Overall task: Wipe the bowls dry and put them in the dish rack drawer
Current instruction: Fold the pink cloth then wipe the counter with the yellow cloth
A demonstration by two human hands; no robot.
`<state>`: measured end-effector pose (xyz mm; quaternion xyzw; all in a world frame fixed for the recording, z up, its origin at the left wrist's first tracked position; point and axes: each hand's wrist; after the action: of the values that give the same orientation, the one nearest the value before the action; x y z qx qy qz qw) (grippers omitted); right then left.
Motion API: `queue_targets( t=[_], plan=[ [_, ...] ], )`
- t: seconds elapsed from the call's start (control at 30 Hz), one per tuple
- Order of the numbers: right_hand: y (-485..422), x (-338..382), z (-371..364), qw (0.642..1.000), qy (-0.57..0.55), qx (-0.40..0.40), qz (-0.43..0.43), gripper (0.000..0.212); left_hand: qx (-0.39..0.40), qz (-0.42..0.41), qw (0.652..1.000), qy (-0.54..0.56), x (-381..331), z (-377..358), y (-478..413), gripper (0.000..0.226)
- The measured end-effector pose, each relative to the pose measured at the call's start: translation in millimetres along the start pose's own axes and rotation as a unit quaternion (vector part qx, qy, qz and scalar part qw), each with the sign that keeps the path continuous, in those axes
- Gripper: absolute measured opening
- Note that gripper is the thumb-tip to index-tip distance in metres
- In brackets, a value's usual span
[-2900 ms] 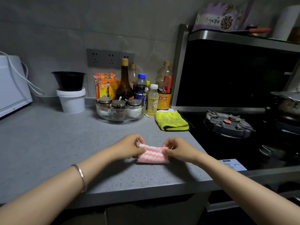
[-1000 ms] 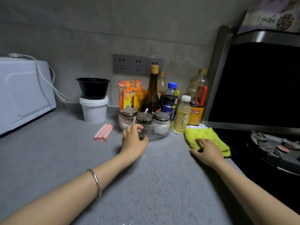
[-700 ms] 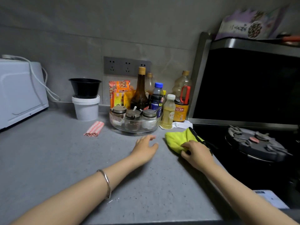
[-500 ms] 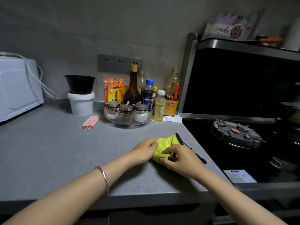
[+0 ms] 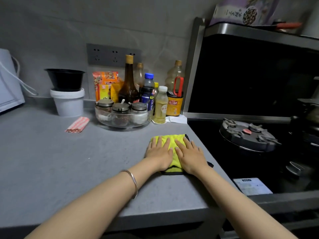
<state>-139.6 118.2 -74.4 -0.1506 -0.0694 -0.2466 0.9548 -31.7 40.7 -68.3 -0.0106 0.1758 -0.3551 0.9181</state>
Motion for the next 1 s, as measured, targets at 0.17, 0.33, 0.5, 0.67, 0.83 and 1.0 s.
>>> queue_targets(
  t=[0.17,0.33,0.5,0.67,0.83,1.0],
  plan=[
    [-78.5,-27.2,-15.8,1.000,-0.008,-0.001,0.003,0.048,0.004,-0.013,1.000,-0.018,-4.4,-14.5,-83.3,0.055],
    [-113.9,-39.9,-23.6,1.000,-0.013,-0.012,0.003,0.049,-0.013,-0.035,0.999,-0.005,-3.5,-17.6,-121.5,0.053],
    [-106.8,-17.0,-14.0,0.997,-0.051,0.016,-0.052,0.064,-0.010,-0.052,0.999,0.011,6.6,3.2,-108.7,0.053],
    [-82.8,27.3,-3.3,0.997,-0.014,0.048,-0.051,0.095,0.041,-0.004,0.988,0.147,55.2,52.2,-58.1,0.049],
    [-77.4,62.6,-6.8,0.995,0.002,0.028,-0.094,0.076,-0.087,0.039,0.988,0.119,177.7,93.4,29.4,0.058],
    [-78.3,114.6,-21.7,0.993,-0.009,-0.021,-0.116,0.060,-0.173,0.142,0.972,0.066,267.9,102.2,89.1,0.052]
  ],
)
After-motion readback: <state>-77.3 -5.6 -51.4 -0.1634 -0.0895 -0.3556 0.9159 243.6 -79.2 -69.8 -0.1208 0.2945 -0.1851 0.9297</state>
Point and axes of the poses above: each hand's wrist, its own y-axis away from the middle knuckle, its own z-axis out of the back of the hand, x = y × z, and after that the axes turned 10 degrees about -x, right-handed
